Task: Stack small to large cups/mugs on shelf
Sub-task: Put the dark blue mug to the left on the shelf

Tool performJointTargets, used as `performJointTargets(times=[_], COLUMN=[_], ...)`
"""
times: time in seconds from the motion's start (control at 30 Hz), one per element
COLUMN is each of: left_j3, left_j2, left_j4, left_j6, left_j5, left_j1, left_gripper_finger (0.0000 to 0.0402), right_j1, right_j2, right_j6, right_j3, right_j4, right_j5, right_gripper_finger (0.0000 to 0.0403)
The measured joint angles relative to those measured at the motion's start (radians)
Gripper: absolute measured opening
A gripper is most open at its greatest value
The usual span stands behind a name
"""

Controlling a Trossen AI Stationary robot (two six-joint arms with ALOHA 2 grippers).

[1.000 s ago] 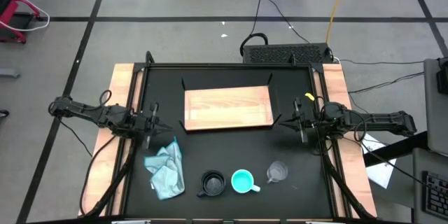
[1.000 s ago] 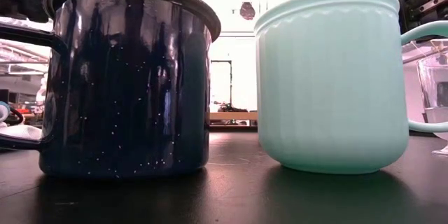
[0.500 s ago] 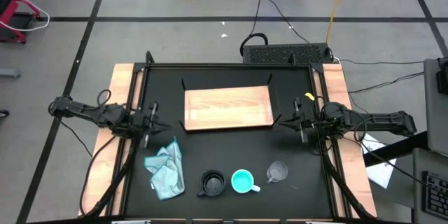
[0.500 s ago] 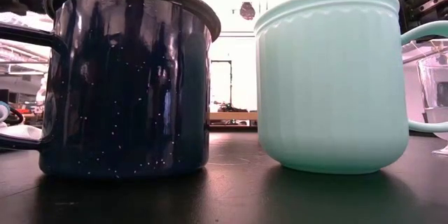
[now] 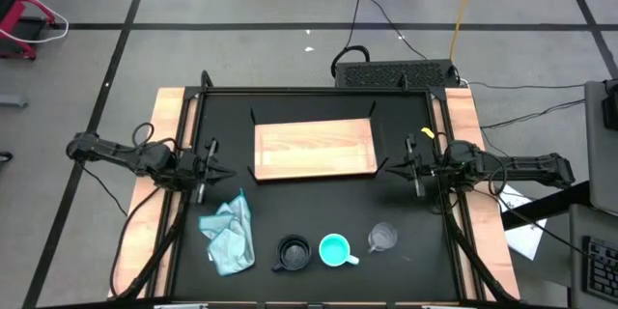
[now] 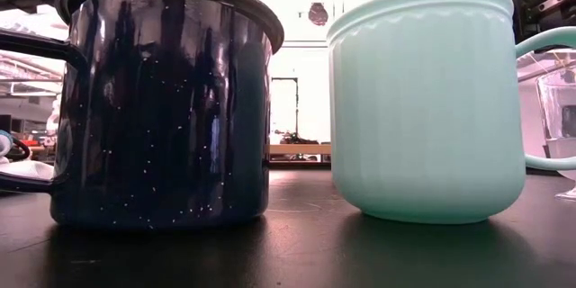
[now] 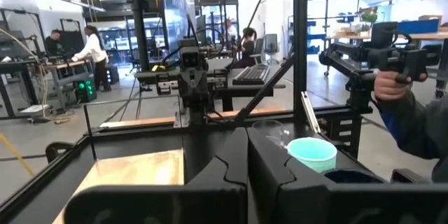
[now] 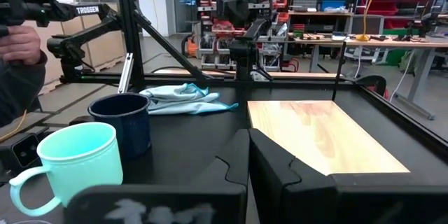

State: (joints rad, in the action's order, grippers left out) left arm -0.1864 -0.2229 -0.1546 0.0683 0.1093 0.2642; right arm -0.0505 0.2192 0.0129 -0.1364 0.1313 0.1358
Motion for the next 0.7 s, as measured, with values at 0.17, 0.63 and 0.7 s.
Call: performJointTargets(times=[0.17,0.63,0.7], left_j3=[0.000,0.000,0.000], left_j2=[-0.011,-0.044,-0.068], left_j4=[-0.034,-0.058,-0.063], left_j6=[0.009,-0.004,-0.022], left_j5=[0.000,0.023,0.023], left_j1=[0.000,-0.001,-0.001], left_gripper_finger=[0.0002,0.0005,0.0004], right_j1=[0.000,0.000,0.000], right_j2=[0.000,0.000,0.000], right_j6=[-0.001,-0.010,-0.010], right_j3=[0.000,0.000,0.000], right_j4=[0.000,0.000,0.000], right_j5=[0.000,0.000,0.000], right_gripper_finger=[0.0000,0.0000,0.0000])
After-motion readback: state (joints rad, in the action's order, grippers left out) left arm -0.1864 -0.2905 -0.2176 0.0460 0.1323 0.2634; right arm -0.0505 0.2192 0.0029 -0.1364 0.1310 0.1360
